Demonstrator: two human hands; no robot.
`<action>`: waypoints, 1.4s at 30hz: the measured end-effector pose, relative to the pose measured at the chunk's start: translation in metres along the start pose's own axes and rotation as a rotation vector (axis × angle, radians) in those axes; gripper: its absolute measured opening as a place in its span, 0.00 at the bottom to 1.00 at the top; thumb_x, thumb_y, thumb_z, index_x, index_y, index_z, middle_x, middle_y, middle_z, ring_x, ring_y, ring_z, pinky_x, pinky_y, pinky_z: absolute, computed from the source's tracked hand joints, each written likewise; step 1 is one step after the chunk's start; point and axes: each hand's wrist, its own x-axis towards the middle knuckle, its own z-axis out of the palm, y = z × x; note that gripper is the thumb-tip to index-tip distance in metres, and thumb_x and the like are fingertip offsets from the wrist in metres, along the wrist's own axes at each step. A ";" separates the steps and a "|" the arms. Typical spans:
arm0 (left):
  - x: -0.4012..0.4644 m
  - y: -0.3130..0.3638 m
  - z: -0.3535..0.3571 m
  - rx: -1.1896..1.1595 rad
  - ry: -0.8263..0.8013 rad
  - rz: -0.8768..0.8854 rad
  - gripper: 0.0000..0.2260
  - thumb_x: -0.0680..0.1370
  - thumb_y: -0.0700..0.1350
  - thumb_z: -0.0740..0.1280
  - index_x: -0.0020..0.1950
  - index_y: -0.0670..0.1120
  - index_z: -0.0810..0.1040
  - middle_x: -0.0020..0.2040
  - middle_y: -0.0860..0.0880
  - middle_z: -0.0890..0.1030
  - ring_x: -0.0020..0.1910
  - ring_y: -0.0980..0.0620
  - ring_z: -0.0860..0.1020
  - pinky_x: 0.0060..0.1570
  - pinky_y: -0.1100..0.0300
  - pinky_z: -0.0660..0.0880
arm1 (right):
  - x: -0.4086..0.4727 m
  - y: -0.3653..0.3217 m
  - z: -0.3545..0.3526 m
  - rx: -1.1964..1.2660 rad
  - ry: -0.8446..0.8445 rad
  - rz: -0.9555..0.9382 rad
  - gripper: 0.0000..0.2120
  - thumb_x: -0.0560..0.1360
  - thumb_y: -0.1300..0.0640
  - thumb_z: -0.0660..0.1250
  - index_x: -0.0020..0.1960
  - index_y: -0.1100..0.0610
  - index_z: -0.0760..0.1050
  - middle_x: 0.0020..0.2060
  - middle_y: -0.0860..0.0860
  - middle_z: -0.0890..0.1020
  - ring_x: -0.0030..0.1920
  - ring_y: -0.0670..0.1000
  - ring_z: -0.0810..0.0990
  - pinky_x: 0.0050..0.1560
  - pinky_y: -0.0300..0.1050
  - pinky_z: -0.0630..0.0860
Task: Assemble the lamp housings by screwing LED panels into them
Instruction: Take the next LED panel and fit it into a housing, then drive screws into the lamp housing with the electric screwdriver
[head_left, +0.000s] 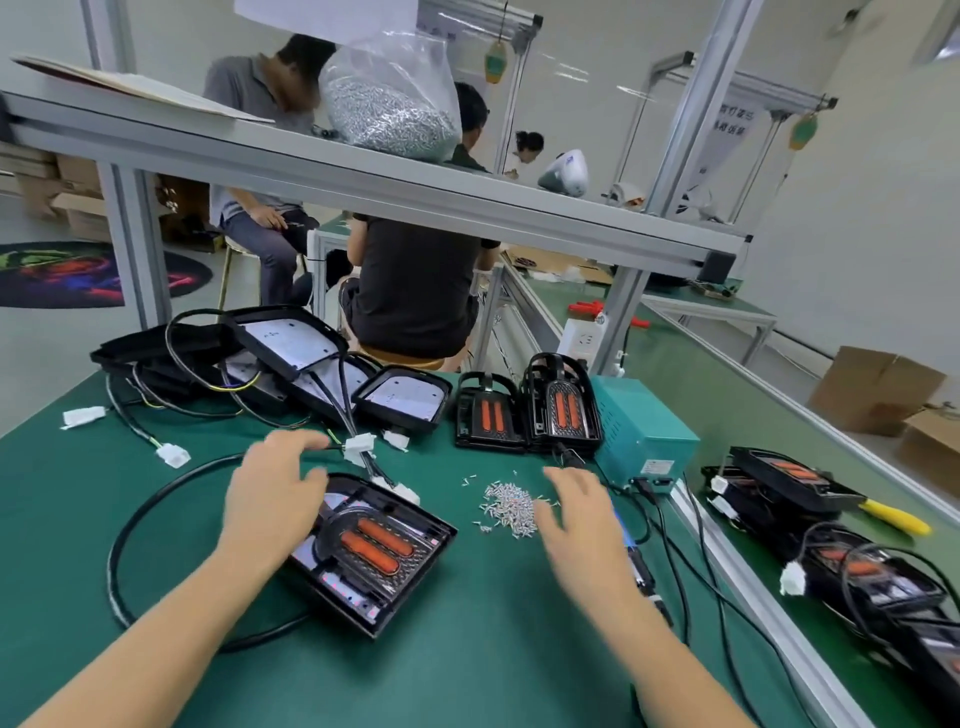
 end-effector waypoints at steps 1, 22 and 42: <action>0.005 0.014 0.004 -0.020 0.005 0.067 0.13 0.75 0.36 0.65 0.57 0.46 0.80 0.57 0.48 0.79 0.57 0.47 0.75 0.56 0.51 0.72 | 0.007 0.019 -0.006 -0.070 -0.019 0.109 0.19 0.81 0.57 0.60 0.71 0.59 0.68 0.66 0.53 0.71 0.65 0.52 0.69 0.63 0.43 0.65; 0.071 0.092 0.142 0.494 -0.600 0.215 0.05 0.73 0.44 0.71 0.48 0.45 0.83 0.46 0.48 0.82 0.45 0.46 0.80 0.46 0.55 0.78 | 0.041 0.078 0.010 -0.213 -0.236 0.472 0.21 0.75 0.48 0.66 0.62 0.58 0.67 0.57 0.54 0.73 0.51 0.53 0.73 0.47 0.43 0.68; 0.059 0.106 0.129 0.033 -0.481 0.218 0.07 0.72 0.38 0.65 0.34 0.46 0.78 0.33 0.52 0.79 0.37 0.50 0.78 0.41 0.57 0.78 | 0.048 0.081 -0.005 -0.144 -0.301 0.512 0.17 0.70 0.49 0.69 0.51 0.55 0.67 0.46 0.50 0.75 0.42 0.51 0.75 0.38 0.41 0.69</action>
